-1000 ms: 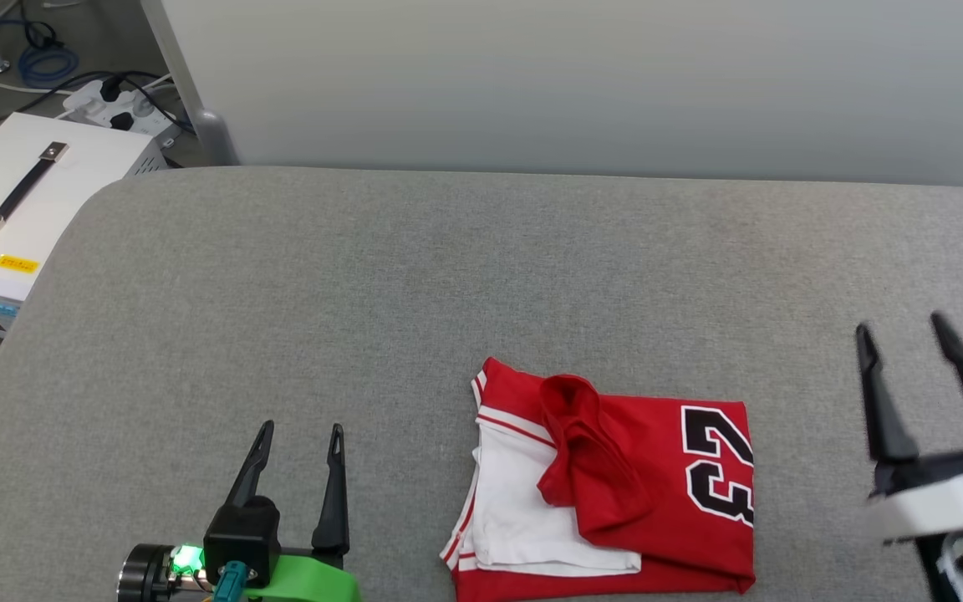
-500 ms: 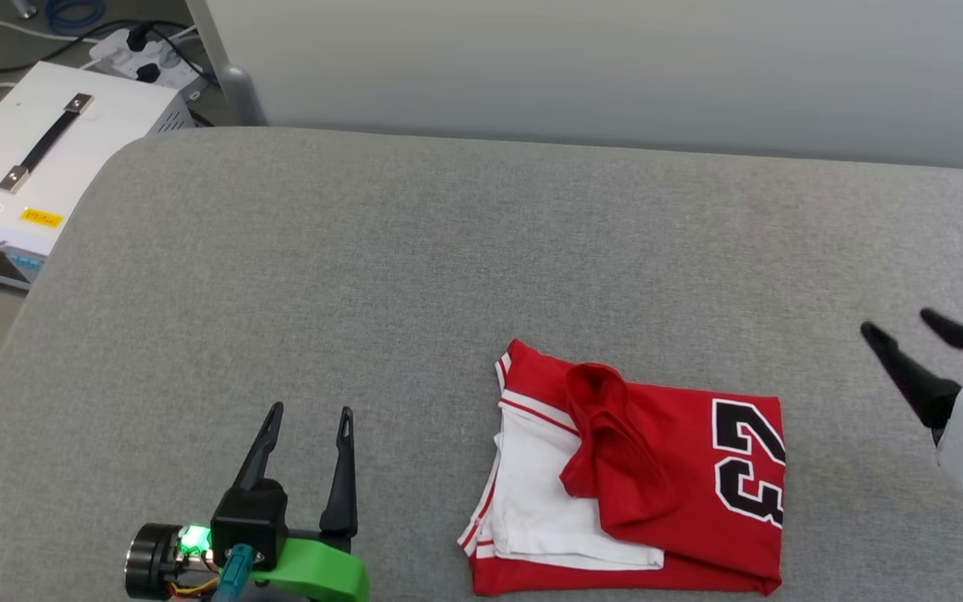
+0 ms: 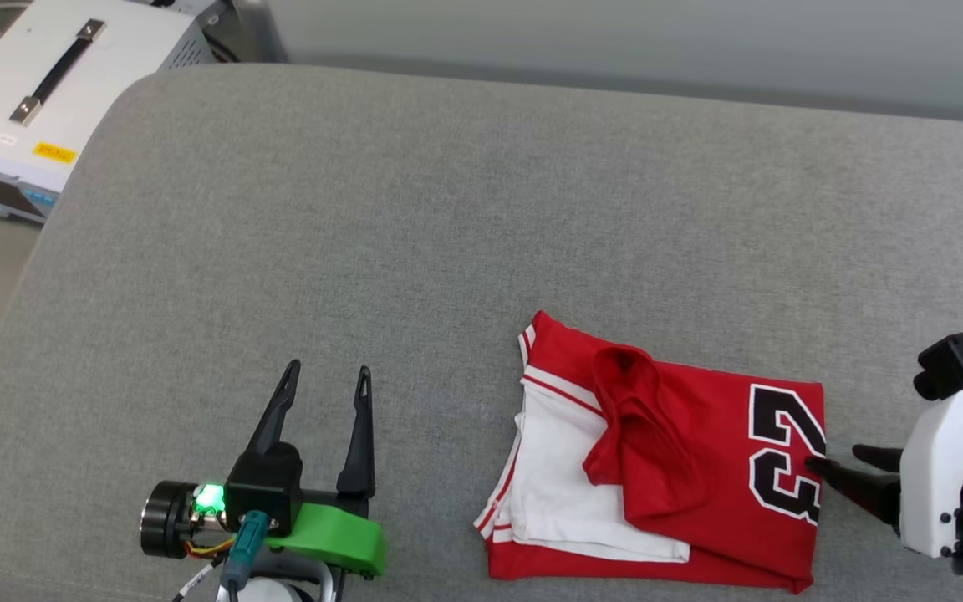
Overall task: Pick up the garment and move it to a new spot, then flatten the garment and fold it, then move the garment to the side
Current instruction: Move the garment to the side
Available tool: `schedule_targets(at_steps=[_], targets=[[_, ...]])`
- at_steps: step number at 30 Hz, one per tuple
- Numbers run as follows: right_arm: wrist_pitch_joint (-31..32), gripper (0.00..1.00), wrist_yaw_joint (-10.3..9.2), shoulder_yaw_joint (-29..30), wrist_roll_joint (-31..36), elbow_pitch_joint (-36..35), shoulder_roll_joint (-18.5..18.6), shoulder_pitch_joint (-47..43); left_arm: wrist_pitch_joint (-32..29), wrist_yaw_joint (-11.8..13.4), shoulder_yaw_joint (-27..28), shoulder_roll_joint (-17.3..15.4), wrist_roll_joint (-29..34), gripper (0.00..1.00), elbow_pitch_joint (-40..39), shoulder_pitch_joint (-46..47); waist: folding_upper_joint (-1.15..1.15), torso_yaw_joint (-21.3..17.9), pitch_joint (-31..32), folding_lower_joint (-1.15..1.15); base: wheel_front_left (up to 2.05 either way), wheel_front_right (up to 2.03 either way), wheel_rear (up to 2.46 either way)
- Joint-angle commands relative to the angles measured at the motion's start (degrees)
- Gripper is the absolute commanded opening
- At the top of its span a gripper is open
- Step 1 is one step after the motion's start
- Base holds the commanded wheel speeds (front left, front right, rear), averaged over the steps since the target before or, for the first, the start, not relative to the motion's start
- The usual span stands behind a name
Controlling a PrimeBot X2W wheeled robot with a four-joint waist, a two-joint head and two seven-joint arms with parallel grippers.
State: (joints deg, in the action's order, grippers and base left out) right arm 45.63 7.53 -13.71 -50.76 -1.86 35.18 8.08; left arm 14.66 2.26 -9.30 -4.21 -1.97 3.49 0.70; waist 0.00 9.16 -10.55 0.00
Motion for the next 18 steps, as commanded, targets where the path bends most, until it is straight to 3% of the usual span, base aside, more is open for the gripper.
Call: schedule_targets(at_steps=[1,10,16,18], targets=[[-0.3,1.0,-0.04,-0.5,-0.6,0.8,-0.5,-0.5,0.3,-0.1,-0.2,0.2,0.1,1.0,-0.2,1.3,0.0,1.2,-2.0,0.0,0.0,0.0,0.0],[-3.1,1.0,-0.04,-6.2,-3.6,6.5,-3.8,0.8,0.3,-0.1,-0.7,0.6,0.1,1.0,0.0,3.5,0.0,2.4,-5.4,0.0,0.0,0.0,0.0],[-5.2,1.0,-0.04,-10.9,-4.5,8.5,-3.3,1.1,0.3,-0.1,-0.8,0.7,0.1,1.0,0.2,4.1,0.0,2.5,-5.8,0.0,0.0,0.0,0.0],[-7.0,0.18,-0.04,-11.4,-4.9,8.8,-3.0,1.5,0.3,0.0,-0.7,0.7,0.1,1.0,0.4,4.1,0.0,2.3,-5.6,0.0,0.0,0.0,0.0]])
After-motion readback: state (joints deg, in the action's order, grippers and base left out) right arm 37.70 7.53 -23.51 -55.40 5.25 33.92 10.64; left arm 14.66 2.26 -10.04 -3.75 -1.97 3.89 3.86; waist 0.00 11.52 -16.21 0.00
